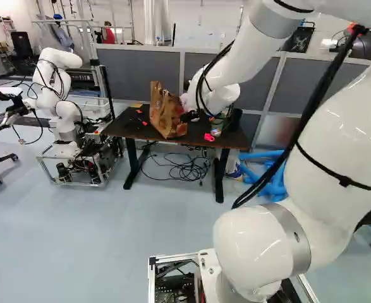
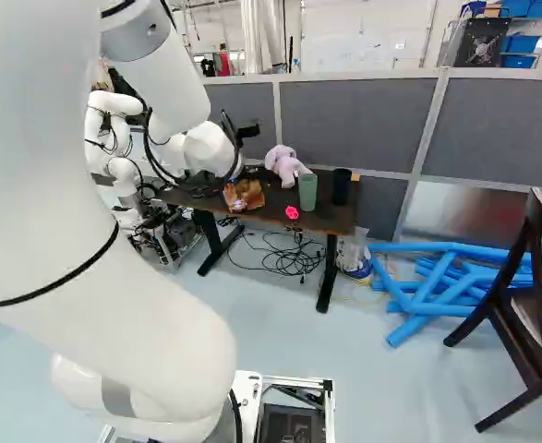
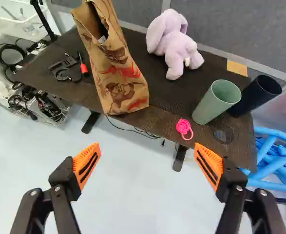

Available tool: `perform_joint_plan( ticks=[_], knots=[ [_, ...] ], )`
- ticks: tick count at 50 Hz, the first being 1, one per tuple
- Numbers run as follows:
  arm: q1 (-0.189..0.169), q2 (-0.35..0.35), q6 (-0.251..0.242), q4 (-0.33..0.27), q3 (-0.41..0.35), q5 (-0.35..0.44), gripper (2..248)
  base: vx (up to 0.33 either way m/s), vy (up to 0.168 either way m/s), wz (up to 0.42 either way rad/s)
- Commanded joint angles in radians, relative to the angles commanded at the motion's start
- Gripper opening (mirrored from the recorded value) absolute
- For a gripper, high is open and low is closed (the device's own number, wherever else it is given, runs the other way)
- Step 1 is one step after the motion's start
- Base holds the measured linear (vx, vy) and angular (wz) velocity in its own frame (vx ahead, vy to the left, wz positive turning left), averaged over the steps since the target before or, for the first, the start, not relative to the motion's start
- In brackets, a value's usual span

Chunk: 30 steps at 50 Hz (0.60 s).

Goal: Pick up the bag on the ground and place it on the table

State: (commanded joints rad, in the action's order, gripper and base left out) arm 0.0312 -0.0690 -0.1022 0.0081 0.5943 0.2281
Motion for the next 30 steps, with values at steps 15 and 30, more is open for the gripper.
perform_joint_plan(
  ticks=[15, 30],
  knots=[
    [-0.008, -0.055, 0.027, -0.002, -0.132, 0.167, 247, 0.000, 0.000, 0.000],
    [-0.015, -0.102, 0.049, -0.004, -0.245, 0.312, 247, 0.000, 0.000, 0.000]
  ],
)
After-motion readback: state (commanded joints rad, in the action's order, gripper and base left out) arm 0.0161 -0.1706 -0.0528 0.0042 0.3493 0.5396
